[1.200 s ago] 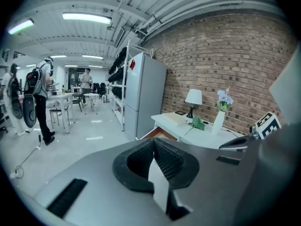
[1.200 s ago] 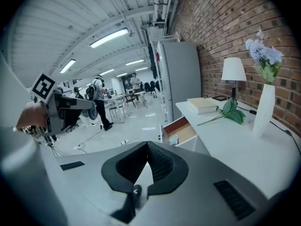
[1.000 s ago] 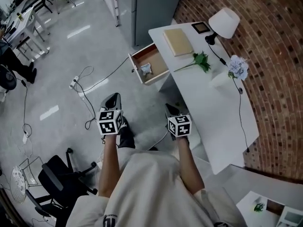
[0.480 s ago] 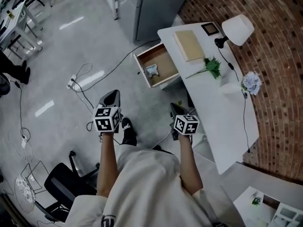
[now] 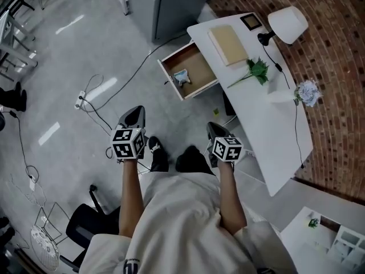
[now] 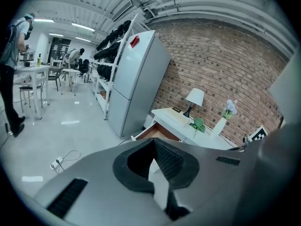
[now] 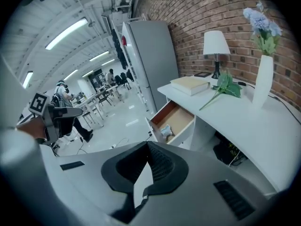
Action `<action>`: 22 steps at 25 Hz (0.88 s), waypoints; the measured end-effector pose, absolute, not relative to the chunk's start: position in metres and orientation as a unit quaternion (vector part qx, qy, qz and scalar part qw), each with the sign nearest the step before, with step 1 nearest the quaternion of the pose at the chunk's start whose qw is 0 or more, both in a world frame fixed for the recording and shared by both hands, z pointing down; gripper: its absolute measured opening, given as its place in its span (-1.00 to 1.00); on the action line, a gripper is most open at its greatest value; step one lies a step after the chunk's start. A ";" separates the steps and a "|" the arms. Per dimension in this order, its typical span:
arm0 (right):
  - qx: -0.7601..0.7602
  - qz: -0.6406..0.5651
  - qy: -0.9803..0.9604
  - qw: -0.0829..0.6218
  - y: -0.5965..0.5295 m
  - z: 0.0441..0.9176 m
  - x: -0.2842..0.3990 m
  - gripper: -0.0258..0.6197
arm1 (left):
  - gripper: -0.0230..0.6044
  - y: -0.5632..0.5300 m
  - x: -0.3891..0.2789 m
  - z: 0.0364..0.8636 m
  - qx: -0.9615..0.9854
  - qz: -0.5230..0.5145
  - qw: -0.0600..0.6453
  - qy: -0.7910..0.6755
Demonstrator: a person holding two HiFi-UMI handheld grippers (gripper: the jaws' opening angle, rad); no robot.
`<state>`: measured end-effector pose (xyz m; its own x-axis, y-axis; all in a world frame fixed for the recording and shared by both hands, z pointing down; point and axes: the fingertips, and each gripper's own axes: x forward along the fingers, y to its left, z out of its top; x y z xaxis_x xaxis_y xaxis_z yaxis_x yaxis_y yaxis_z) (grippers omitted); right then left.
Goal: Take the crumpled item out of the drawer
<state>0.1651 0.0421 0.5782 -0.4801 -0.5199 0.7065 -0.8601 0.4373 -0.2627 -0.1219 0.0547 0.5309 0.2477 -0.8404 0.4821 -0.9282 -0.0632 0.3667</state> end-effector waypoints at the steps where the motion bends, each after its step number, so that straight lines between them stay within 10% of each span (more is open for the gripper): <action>1: 0.432 0.312 -0.801 0.273 0.041 0.578 0.165 -0.84 | -0.88 0.053 -0.120 0.531 0.730 0.067 0.313 -0.604; 22: 0.371 0.276 -0.854 0.240 -0.083 0.567 0.099 -0.84 | -0.88 -0.031 -0.089 0.530 0.777 0.101 0.322 -0.532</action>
